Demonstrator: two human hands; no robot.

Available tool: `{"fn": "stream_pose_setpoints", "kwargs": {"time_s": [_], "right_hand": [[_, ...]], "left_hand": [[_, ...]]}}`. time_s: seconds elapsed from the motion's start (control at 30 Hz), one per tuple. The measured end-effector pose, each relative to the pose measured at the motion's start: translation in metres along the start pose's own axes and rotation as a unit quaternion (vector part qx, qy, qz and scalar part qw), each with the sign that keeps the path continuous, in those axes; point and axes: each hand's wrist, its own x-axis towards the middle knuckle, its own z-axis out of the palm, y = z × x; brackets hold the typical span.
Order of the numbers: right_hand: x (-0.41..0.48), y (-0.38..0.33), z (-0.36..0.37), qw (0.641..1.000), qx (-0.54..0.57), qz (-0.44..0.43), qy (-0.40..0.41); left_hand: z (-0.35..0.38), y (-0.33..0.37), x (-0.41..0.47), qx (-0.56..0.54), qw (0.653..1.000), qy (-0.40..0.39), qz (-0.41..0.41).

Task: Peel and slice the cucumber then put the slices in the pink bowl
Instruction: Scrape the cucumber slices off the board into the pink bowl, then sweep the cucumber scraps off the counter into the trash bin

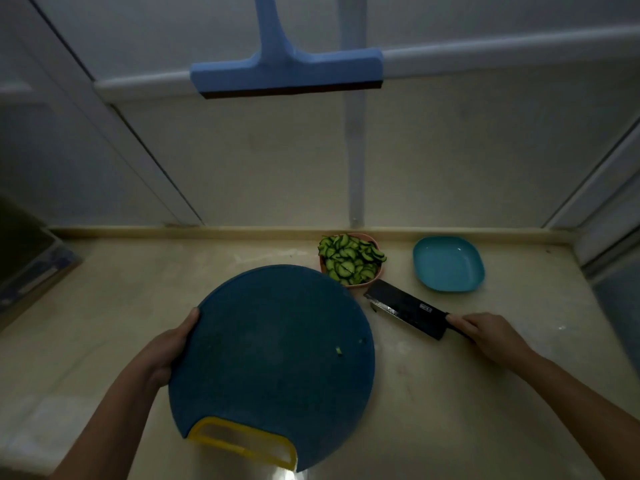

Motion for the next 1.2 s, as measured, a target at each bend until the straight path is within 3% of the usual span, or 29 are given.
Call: {"fn": "stream_pose_setpoints", "kwargs": {"time_s": [0.1, 0.27, 0.5, 0.67, 0.93, 1.07, 1.2], "right_hand": [[-0.02, -0.005, -0.006, 0.999, 0.047, 0.004, 0.019], [-0.064, -0.039, -0.006, 0.977, 0.204, -0.058, 0.02], [-0.123, -0.111, 0.022, 0.973, 0.186, -0.101, 0.096], [-0.156, -0.153, 0.048, 0.969, 0.202, -0.141, 0.038], [-0.187, -0.195, 0.108, 0.967, 0.14, -0.214, -0.025], [-0.219, -0.203, 0.143, 0.927, 0.008, -0.36, -0.105], [-0.258, -0.199, 0.188, 0.888, -0.026, -0.424, -0.177]], "left_hand": [[-0.002, -0.011, -0.005, -0.021, 1.0, 0.001, 0.011], [-0.009, -0.033, -0.02, -0.074, 0.996, 0.032, 0.025], [-0.024, -0.07, -0.049, -0.128, 0.989, 0.063, 0.048], [-0.061, -0.102, -0.066, -0.157, 0.985, 0.057, 0.043], [-0.11, -0.186, -0.131, -0.204, 0.969, 0.132, 0.055], [-0.119, -0.265, -0.179, -0.273, 0.945, 0.182, 0.019], [-0.116, -0.347, -0.224, -0.33, 0.915, 0.233, -0.003]]}}
